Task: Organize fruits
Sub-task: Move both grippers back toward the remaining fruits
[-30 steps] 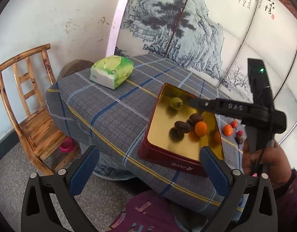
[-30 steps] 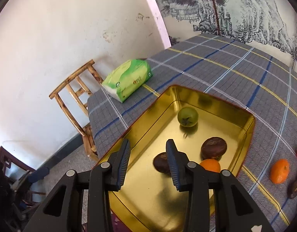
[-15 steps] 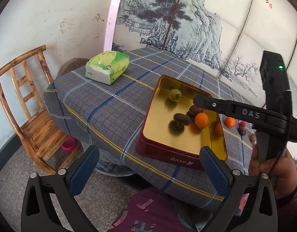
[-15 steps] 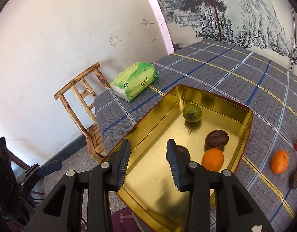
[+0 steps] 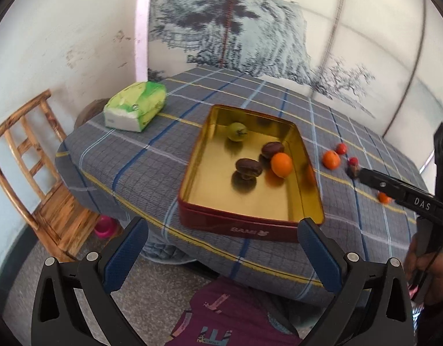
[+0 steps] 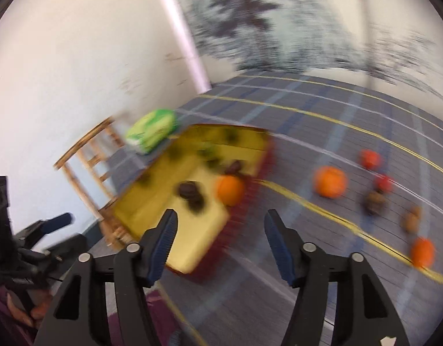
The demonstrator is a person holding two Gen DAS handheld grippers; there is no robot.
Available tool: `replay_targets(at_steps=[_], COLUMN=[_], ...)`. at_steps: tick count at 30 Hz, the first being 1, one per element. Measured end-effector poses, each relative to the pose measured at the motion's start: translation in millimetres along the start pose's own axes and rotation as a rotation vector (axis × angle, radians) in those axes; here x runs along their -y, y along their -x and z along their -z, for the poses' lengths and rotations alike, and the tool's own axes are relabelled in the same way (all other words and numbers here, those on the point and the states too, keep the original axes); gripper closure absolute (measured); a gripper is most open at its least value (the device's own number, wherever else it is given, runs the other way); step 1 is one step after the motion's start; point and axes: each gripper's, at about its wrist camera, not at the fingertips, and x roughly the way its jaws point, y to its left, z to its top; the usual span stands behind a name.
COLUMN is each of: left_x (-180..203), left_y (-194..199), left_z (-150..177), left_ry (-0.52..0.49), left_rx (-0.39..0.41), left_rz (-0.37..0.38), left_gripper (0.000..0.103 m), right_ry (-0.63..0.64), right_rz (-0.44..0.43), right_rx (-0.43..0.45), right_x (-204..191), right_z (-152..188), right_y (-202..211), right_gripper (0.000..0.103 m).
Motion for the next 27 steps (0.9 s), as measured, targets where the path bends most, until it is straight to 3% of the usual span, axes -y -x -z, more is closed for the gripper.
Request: replay_targets(at_steps=[8, 12, 17, 19, 23, 27], left_x=[30, 49, 80, 91, 118, 156], left_y=[1, -1, -4, -9, -16, -34], left_z=[2, 3, -5, -14, -33, -55], left_ry=[-0.115, -0.187, -0.308, -0.315, -0.347, -0.449], left_rx=[-0.013, -0.02, -0.028, -0.066, -0.108, -0.156], left_rz=[0.0, 0.005, 0.056, 0.129, 0.247, 0.322], left_gripper=[0.0, 0.0, 0.0, 0.0, 0.0, 0.0], right_ry=[-0.24, -0.338, -0.451, -0.473, -0.509, -0.49], right_rz=[0.358, 0.495, 0.593, 0.632, 0.635, 0.623], right_rx=[0.064, 0.066, 0.066, 0.061, 0.073, 0.093], right_x=[125, 179, 232, 244, 254, 254], right_z=[53, 80, 107, 113, 126, 128], right_y=[68, 95, 116, 120, 125, 125], right_gripper=[0.029, 0.024, 0.02, 0.019, 0.018, 0.014])
